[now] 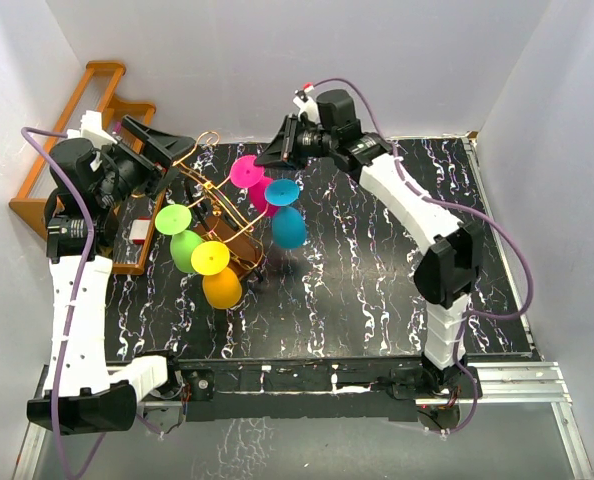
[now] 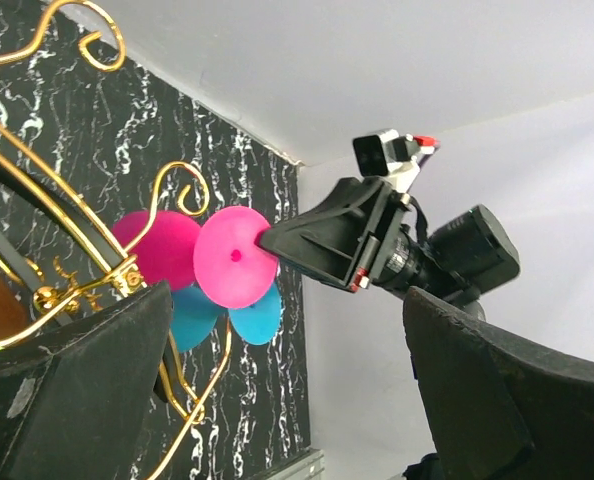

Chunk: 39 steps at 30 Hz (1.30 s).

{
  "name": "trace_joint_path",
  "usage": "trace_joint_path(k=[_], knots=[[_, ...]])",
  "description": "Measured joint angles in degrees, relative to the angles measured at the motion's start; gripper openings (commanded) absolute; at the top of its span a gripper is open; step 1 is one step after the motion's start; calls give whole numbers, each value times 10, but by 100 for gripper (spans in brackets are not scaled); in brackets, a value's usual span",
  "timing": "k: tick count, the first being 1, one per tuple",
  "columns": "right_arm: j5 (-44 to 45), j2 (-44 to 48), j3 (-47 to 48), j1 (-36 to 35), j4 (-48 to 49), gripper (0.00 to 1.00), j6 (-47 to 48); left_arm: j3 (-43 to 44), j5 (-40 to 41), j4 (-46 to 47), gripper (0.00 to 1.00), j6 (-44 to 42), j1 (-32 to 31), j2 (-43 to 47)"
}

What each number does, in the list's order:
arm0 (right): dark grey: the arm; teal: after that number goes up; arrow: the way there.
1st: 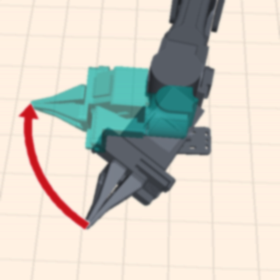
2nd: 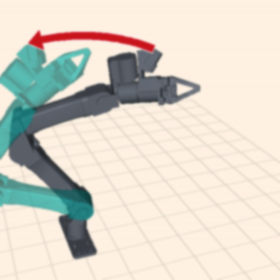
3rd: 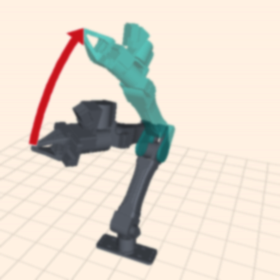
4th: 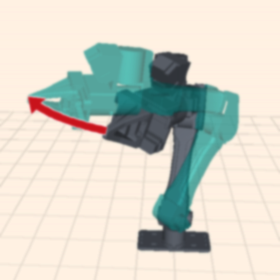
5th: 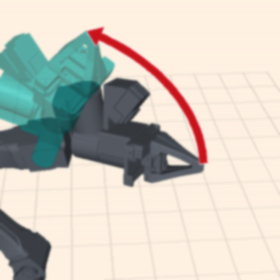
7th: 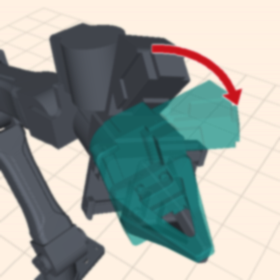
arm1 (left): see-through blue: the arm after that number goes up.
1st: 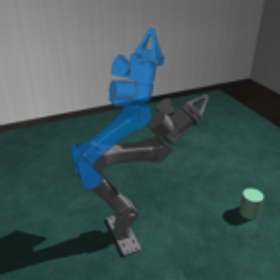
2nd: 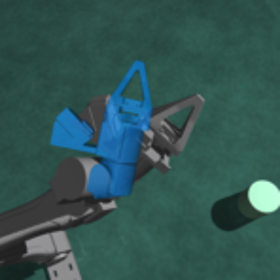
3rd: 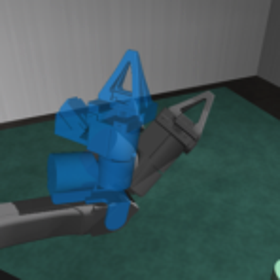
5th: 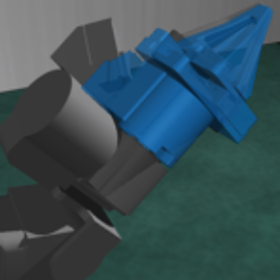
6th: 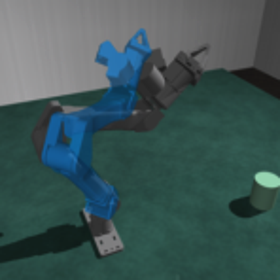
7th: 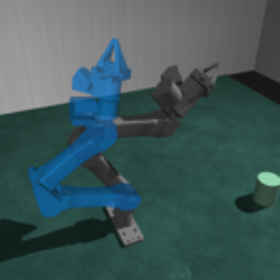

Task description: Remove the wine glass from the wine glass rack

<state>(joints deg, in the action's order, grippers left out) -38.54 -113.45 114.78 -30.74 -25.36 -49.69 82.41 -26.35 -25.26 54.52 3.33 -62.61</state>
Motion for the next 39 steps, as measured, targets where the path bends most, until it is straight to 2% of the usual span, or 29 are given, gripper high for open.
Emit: trace_joint_path(k=[8,15,18,21,23,25,26,27,28,29,30,31,33,34,37,39], knots=[[129,74,-4,3,-17,8,54,-10,-24,52,97,23,0,-7],[293,85,5,12,-32,8,181,12,-60,87,97,48,0,-59],[341,139,-53,16,-9,8,267,16,-84,110,97,74,0,-77],[364,243,-147,12,35,8,367,36,-125,133,96,105,-2,-103],[361,319,-201,4,65,8,429,52,-148,143,90,118,-6,-118],[333,406,-261,-8,100,8,503,69,-167,140,80,122,-21,-130],[313,448,-287,-15,113,8,537,77,-175,135,71,120,-31,-133],[290,488,-314,-23,127,8,570,83,-183,126,65,117,-44,-134],[254,520,-348,-31,140,8,613,90,-188,113,52,110,-58,-134],[246,542,-354,-37,141,8,623,94,-194,99,44,101,-74,-134],[225,566,-370,-45,147,8,653,96,-198,84,37,94,-89,-132],[211,582,-382,-53,151,8,680,96,-202,68,34,86,-102,-129],[202,595,-400,-77,153,8,741,91,-209,41,34,76,-126,-123],[207,593,-408,-92,154,8,770,86,-211,32,38,73,-133,-118],[250,574,-439,-149,158,8,861,78,-213,2,62,70,-142,-105],[283,550,-458,-187,167,8,920,77,-213,-19,72,68,-144,-96]])
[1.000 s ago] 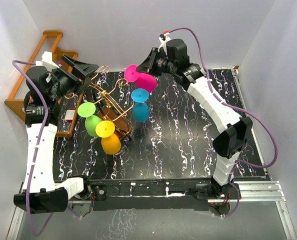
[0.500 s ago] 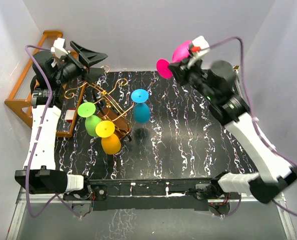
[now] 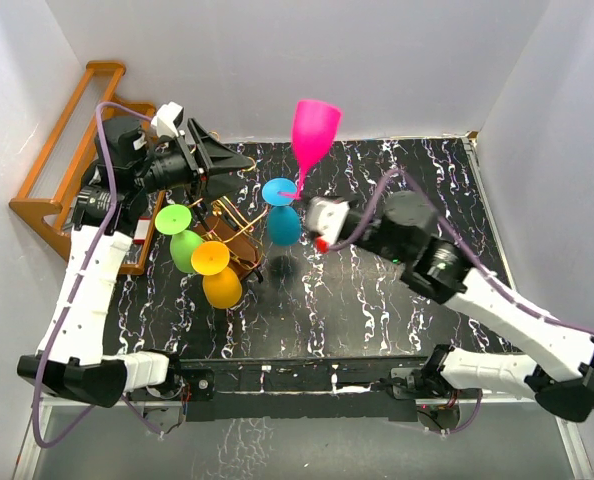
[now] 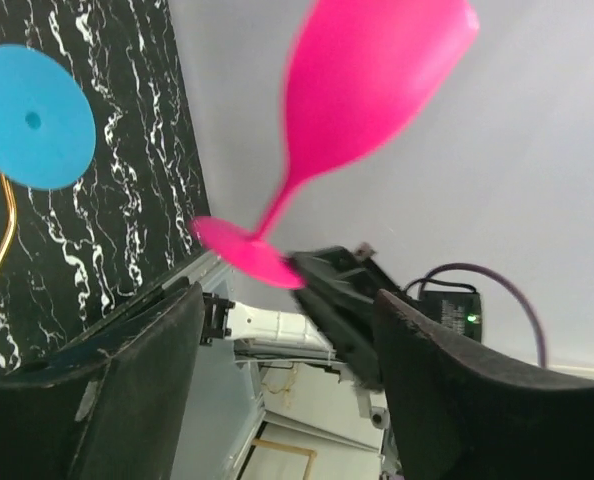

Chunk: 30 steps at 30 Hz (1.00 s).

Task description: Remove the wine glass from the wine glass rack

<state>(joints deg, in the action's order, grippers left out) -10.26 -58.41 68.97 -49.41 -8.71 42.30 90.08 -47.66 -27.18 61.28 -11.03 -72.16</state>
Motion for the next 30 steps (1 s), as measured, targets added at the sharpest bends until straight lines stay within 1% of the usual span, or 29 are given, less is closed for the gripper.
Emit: trace_joint_path(k=[2,4,8,11,16,21,25,28,30], knots=[[29,-31,-21,-28,12,8,51,0,0,-21,76,0,-1,9],[55,-53,-40,-49,24,8,94,0,1,-40,78,2,-1,18],[104,-69,-64,-82,72,8,165,-1,1,-67,78,10,-1,35],[134,-71,-73,-100,138,8,210,-2,1,-81,78,17,-1,45],[153,-83,-73,-123,230,8,256,-5,2,-92,78,23,-1,50],[170,-99,-75,-151,276,8,282,-20,3,-84,77,38,-1,49],[188,-106,-84,-183,314,8,303,-20,3,-69,72,48,-1,48],[199,-113,-88,-200,338,8,316,-21,3,-61,63,52,-1,47],[205,-121,-88,-208,349,8,322,-23,2,-55,55,55,-1,47]])
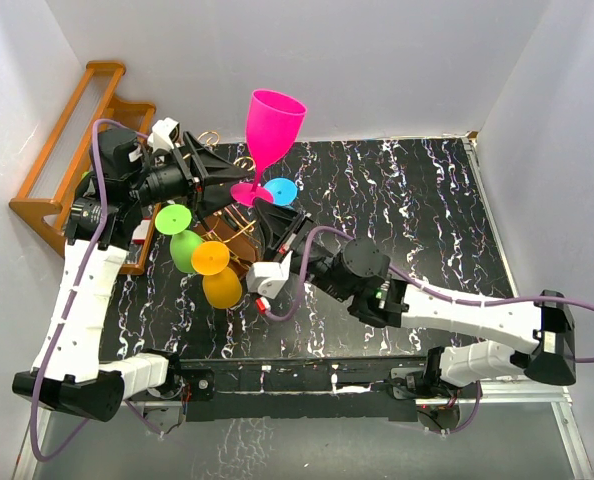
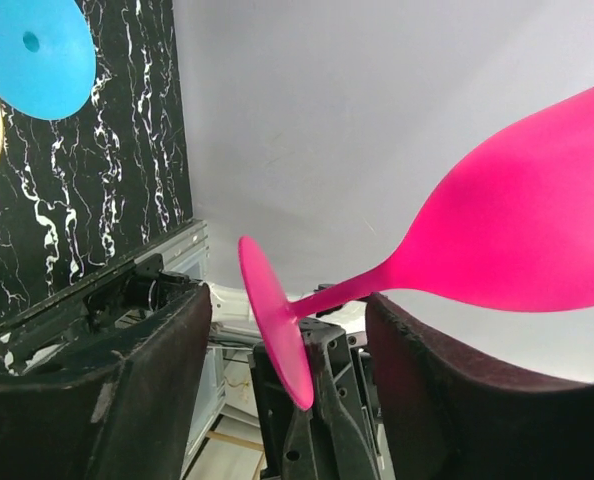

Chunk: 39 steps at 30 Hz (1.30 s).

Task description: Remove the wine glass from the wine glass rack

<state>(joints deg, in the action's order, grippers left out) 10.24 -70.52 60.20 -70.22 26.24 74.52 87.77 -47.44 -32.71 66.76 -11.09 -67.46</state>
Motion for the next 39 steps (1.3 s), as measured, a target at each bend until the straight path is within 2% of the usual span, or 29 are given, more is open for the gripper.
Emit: trace_joint_path(k=[2,5,7,10,11,16,19,21,24,26,27,31,33,36,39], knots=[[6,-8,0,-6,7,8,6,-4,-1,3,41,2,0,0],[19,-17,0,-12,14,8,13,-6,-3,4,12,3,0,-2],[28,-21,0,-14,23,8,21,-9,-3,3,0,0,0,-2],[40,-22,-2,-21,17,9,23,-13,-9,12,0,9,0,-2],[45,-23,-4,-22,18,12,25,-14,-10,13,0,10,0,-1],[69,-19,-19,-29,22,45,17,-35,-10,29,0,15,-2,1],[99,8,-37,-33,22,54,-4,-54,6,48,0,25,-3,3],[127,44,-50,-39,10,56,-36,-69,30,69,0,32,-3,7],[185,105,-56,-45,-28,49,-128,-93,69,101,0,42,-3,21],[236,136,-55,-46,-57,40,-196,-104,94,118,0,47,-3,30],[271,149,-52,-45,-80,32,-237,-108,108,127,0,47,-3,35],[372,150,-1,-16,-216,16,-414,-110,158,143,0,37,-3,48],[363,120,60,51,-321,12,-519,-109,178,144,0,25,-3,53],[296,60,160,215,-450,8,-648,-102,198,140,0,3,-3,51],[153,-33,306,387,-575,9,-743,-76,212,121,0,-28,-3,40]])
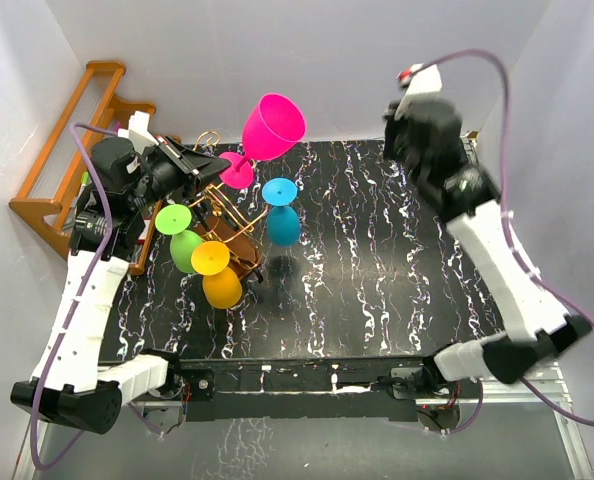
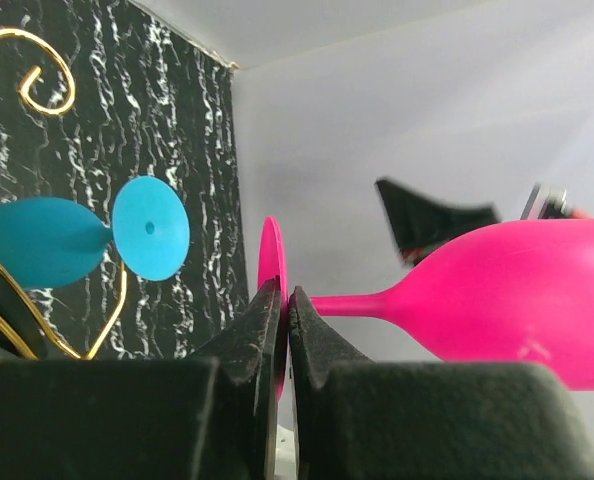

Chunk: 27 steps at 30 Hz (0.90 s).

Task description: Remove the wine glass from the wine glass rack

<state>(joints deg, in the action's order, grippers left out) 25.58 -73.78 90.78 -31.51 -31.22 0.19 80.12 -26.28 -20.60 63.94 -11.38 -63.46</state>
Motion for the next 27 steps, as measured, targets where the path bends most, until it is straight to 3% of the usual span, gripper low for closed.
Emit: trace_joint_path(k=[1,5,10,13,20,27], knots=[[-60,-37,56,50,-33,12,-29,6,2,-4,0,-8,0,-2],[-314,-160,228,178,-111,50,-134,32,18,-35,0,-56,0,-12],[-619,-182,239,195,-67,58,-278,75,19,-82,0,-117,0,-42],[-724,-168,233,182,-31,58,-326,120,16,-113,0,-156,0,-80],[-805,-130,233,178,-16,57,-347,159,17,-164,0,-210,0,-122],[-774,-143,257,148,-63,55,-318,164,14,-176,0,-219,0,-123]])
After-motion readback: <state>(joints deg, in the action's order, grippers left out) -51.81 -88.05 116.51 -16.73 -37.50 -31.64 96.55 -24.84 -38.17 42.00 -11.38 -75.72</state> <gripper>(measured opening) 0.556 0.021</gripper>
